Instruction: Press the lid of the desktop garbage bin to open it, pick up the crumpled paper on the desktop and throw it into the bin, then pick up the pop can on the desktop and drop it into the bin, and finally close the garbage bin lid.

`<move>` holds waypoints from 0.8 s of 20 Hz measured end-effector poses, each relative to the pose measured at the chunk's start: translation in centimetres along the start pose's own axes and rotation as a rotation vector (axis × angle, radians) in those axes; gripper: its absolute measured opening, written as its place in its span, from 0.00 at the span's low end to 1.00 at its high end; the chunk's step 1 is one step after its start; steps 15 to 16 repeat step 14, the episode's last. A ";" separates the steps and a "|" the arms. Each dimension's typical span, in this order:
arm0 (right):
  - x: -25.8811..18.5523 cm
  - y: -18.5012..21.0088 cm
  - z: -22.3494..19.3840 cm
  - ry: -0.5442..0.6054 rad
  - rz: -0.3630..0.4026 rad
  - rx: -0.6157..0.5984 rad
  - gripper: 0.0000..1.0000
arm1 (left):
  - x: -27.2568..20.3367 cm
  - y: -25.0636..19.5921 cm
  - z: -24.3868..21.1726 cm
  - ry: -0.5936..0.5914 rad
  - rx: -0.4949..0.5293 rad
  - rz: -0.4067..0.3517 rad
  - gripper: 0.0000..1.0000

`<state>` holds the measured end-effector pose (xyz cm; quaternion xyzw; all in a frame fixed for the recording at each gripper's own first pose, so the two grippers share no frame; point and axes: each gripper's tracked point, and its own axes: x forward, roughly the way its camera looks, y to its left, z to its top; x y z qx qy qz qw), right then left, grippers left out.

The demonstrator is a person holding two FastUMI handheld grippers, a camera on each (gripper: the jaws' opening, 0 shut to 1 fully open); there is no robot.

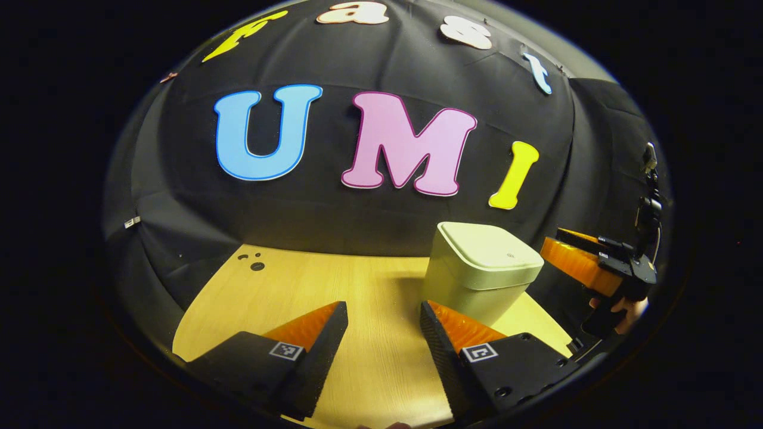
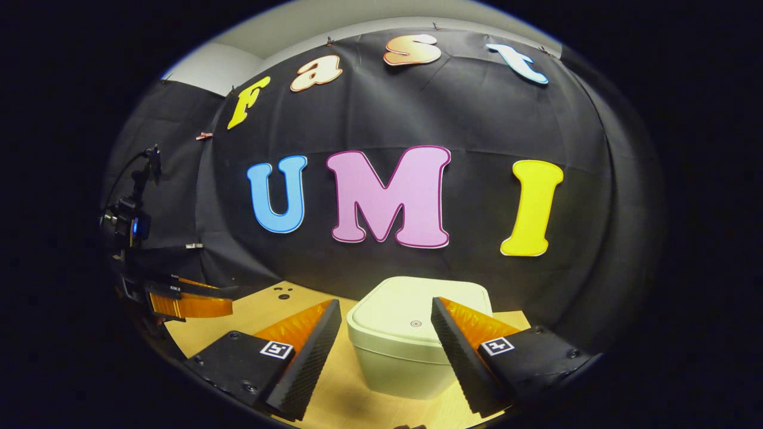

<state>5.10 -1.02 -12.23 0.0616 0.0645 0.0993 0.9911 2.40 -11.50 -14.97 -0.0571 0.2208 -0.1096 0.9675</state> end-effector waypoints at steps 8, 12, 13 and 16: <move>-2.2 -0.1 -1.0 0.026 -0.014 0.024 0.98 | -0.4 -1.8 0.5 -0.042 0.001 -0.031 0.82; -2.8 -0.3 -1.3 0.034 -0.024 0.027 0.98 | -0.4 -2.0 0.4 -0.058 0.042 -0.015 0.94; -3.0 -0.3 -1.3 0.033 -0.026 0.025 0.98 | -0.8 -2.0 0.5 -0.062 0.046 -0.017 0.95; -3.2 -0.2 -1.3 0.034 -0.025 0.022 0.98 | -0.9 -2.1 0.6 -0.069 0.049 -0.017 0.96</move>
